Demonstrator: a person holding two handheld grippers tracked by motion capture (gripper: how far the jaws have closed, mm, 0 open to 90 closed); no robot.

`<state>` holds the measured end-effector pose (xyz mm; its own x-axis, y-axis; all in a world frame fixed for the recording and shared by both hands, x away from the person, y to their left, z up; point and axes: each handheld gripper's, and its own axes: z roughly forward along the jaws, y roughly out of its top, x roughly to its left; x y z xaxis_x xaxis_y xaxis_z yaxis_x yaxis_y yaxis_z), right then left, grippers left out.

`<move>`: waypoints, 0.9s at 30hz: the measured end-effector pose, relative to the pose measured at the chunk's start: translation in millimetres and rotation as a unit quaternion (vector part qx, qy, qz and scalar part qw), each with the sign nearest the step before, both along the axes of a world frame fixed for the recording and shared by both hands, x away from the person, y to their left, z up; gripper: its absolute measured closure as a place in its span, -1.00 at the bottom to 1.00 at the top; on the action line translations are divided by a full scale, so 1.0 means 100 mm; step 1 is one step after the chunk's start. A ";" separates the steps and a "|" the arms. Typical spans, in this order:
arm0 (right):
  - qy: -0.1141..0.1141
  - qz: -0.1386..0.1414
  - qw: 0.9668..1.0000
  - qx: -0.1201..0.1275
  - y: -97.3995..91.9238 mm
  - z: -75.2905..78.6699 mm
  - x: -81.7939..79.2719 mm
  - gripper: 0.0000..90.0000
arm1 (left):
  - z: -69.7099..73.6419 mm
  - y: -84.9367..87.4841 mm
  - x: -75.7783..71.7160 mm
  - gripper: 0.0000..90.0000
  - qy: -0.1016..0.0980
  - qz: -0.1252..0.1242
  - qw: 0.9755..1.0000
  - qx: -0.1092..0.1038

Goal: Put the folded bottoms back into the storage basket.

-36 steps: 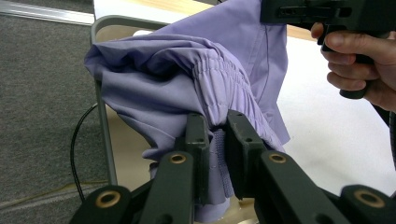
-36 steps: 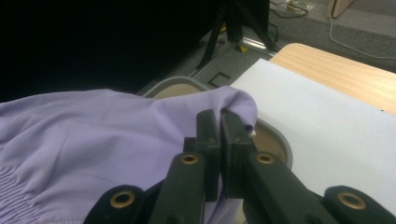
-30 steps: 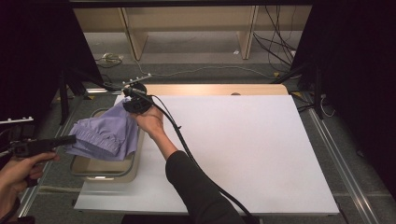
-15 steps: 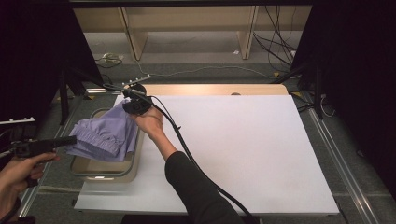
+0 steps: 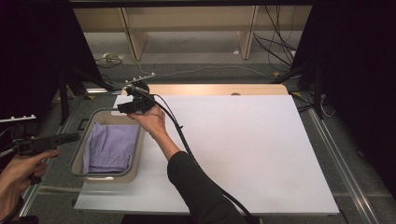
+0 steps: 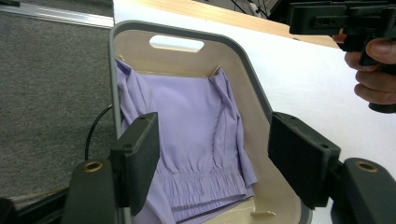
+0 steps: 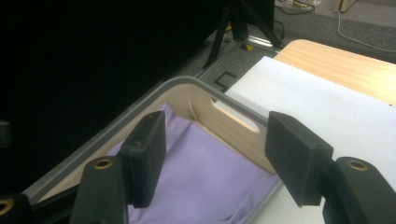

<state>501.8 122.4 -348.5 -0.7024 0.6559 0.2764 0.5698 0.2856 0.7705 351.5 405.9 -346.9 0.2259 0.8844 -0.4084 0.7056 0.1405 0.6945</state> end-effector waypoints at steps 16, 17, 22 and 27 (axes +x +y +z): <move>-0.016 0.002 1.000 0.009 -0.18 0.05 -0.04 -0.25 | -0.04 -0.22 0.07 -0.37 -0.009 -0.016 1.000 0.007; -0.015 0.002 1.000 0.010 -0.20 0.05 -0.04 -0.25 | -0.05 -0.24 0.08 -0.38 -0.009 -0.017 1.000 0.009; -0.016 0.003 1.000 0.014 -0.27 0.05 -0.05 -0.26 | -0.08 -0.32 0.11 -0.41 -0.009 -0.023 1.000 0.015; -0.015 0.003 1.000 0.017 -0.36 0.03 -0.06 -0.27 | -0.10 -0.39 0.13 -0.44 -0.017 -0.027 0.999 0.016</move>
<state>496.3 86.5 -345.1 -0.7142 0.6426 0.2775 0.5451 0.2620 0.7964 364.0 366.8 -356.4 0.2864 0.8836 -0.3705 0.6872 0.0800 0.7221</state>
